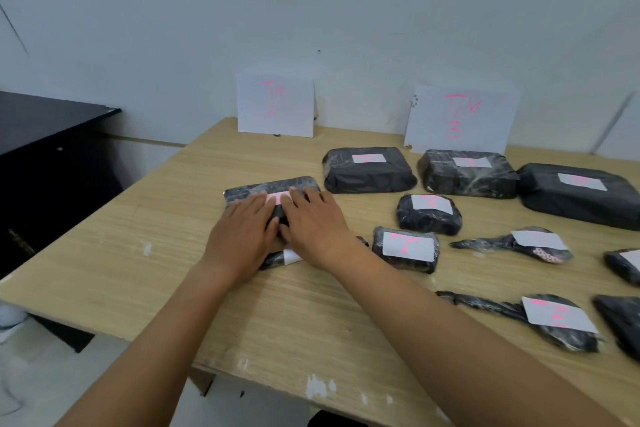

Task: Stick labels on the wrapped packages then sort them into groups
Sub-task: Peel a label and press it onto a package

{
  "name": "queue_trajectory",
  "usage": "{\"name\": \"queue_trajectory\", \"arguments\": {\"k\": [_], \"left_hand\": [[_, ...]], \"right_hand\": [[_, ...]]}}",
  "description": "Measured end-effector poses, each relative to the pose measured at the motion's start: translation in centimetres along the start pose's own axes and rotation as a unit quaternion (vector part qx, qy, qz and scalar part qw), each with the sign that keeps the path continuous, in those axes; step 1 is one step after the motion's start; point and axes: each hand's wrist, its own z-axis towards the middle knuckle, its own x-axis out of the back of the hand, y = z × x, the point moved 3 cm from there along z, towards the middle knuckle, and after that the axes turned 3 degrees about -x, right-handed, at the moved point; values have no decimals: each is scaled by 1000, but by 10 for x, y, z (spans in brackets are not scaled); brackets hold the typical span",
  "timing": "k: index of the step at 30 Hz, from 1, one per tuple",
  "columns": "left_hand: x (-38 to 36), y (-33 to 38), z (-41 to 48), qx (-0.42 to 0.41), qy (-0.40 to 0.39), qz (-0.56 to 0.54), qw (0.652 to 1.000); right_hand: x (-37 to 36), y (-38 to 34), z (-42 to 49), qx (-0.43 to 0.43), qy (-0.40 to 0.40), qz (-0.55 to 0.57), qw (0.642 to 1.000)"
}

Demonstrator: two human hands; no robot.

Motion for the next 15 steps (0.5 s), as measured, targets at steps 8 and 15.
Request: {"name": "queue_trajectory", "arguments": {"k": [8,15], "left_hand": [[9,6,2,47,14,23,999],[34,54,9,0,26,-95,995]], "right_hand": [[6,0,-8,-71,3,66,995],[46,44,-46,-55,36,133,989]]}}
